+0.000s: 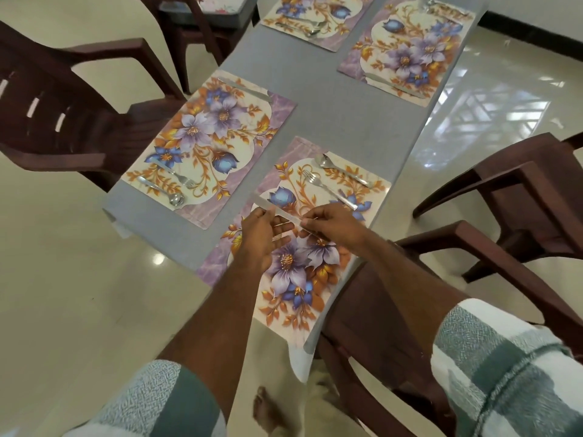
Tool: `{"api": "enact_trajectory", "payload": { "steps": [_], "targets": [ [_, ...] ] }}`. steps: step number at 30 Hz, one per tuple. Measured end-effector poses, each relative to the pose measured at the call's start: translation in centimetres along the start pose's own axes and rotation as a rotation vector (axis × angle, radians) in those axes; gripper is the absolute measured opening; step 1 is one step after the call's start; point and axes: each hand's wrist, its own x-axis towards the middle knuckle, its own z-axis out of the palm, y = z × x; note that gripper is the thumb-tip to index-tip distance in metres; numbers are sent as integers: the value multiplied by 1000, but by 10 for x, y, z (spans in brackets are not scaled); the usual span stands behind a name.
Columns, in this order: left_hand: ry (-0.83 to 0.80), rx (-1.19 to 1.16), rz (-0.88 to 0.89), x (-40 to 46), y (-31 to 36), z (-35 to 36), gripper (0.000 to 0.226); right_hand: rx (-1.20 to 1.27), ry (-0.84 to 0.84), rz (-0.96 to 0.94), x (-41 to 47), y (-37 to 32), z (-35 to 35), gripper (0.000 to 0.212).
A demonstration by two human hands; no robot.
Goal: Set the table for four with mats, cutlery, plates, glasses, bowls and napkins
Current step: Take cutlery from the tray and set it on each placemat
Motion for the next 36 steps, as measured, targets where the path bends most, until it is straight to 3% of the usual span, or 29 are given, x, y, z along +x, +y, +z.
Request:
{"api": "enact_trajectory", "payload": {
  "steps": [3,7,10,15,21,24,29,36],
  "targets": [
    [-31,37,-10,-10,-12,-21,20,43,-8,34,-15,0,19,12],
    [22,31,-24,-26,-33,-55,7,-267,-55,-34,-39,2,51,9],
    [115,19,-10,-36,-50,-82,13,-415,-48,-83,-55,6,74,3],
    [198,-20,-18,-46,-73,-124,12,-624,-101,-13,-73,12,96,5],
    [172,86,-28,-60,-83,-150,11,-692,-35,25,-84,18,117,10],
    [149,167,-40,-60,-84,-155,9,-750,43,-29,-83,19,129,11],
    [223,267,-15,-58,-89,-155,9,-1127,63,-212,-86,29,152,13],
    [255,245,-47,-59,-97,-159,11,-997,108,-203,-90,32,170,28]
  ]
}}
